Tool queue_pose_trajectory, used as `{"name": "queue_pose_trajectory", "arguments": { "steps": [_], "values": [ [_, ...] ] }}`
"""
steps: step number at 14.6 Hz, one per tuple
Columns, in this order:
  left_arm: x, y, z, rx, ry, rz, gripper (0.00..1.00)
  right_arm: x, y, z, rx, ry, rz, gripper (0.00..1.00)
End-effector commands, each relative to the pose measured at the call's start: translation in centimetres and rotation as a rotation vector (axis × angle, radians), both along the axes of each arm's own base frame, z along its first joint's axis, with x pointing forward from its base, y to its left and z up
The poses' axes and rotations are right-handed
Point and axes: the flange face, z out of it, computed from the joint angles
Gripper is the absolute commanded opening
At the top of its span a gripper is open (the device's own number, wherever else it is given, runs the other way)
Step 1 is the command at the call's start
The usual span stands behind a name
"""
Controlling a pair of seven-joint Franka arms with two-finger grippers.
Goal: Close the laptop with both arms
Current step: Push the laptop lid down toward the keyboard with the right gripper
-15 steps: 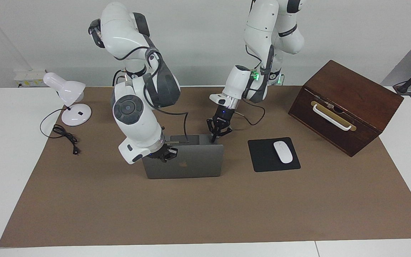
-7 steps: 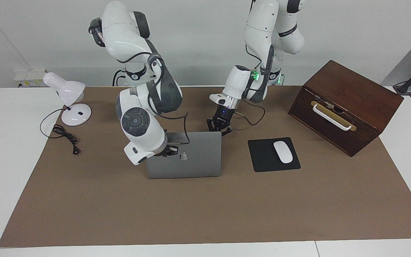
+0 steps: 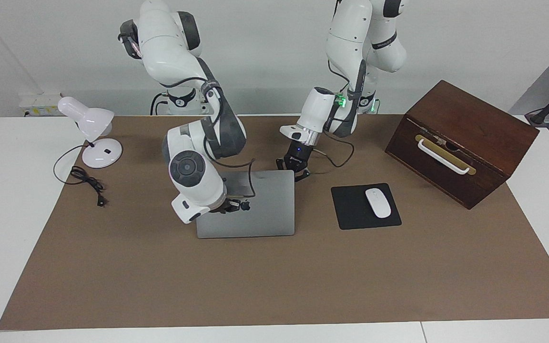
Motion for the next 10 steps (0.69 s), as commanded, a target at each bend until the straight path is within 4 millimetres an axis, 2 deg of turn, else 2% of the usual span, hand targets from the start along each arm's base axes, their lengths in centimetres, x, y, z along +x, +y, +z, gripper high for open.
{"name": "queue_pose_trajectory", "arguments": {
  "steps": [1,6,10],
  "values": [
    [-0.7,0.2,-3.4,0.055,0.035,-0.013,0.00,-1.3,0.0,-0.6,0.019,0.005,-0.027,0.00],
    [-0.9,0.4,-3.6,0.065,0.035,-0.021,0.00,-1.8,0.4,-2.5,0.017,0.001,-0.027,0.00],
    [-0.9,0.5,-3.7,0.075,0.029,-0.032,0.00,-2.1,0.7,-3.0,0.024,-0.012,-0.026,0.00]
  ]
}}
